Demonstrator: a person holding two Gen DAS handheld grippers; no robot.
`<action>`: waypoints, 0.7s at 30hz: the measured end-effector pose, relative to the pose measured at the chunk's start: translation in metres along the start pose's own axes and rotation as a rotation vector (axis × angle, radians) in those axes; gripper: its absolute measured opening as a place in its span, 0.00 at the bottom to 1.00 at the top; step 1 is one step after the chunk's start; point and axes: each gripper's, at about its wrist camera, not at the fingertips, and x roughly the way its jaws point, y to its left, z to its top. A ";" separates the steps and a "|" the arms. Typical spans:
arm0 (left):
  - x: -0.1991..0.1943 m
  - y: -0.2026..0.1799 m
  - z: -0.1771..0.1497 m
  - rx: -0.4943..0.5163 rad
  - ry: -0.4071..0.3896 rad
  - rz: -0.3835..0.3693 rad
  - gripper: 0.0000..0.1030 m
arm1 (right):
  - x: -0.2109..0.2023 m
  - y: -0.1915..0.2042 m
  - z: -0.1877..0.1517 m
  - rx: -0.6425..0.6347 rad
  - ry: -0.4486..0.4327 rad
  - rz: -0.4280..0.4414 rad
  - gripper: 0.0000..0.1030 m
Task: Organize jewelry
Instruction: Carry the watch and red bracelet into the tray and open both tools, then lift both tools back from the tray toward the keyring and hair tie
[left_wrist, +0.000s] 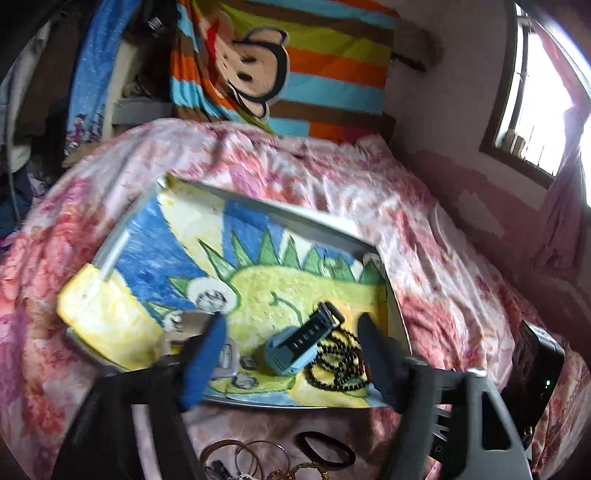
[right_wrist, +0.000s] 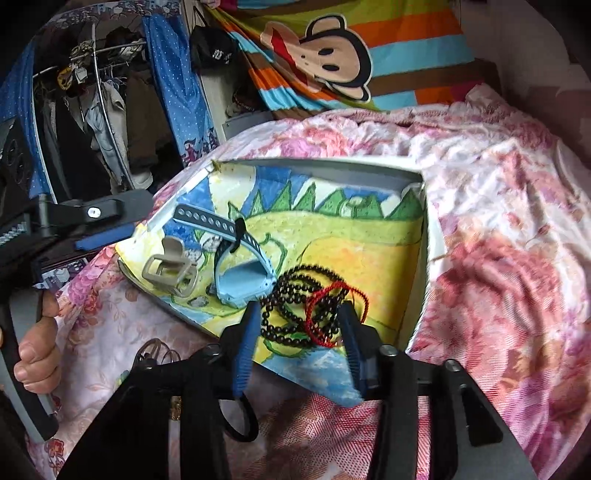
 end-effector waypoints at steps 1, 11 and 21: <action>-0.005 0.000 0.000 0.000 -0.014 0.002 0.76 | -0.005 0.002 0.002 -0.002 -0.017 -0.007 0.56; -0.069 0.002 0.000 0.025 -0.158 0.065 1.00 | -0.078 0.028 0.021 -0.046 -0.216 -0.054 0.89; -0.136 0.008 -0.014 0.065 -0.260 0.120 1.00 | -0.151 0.063 0.021 -0.089 -0.346 -0.089 0.98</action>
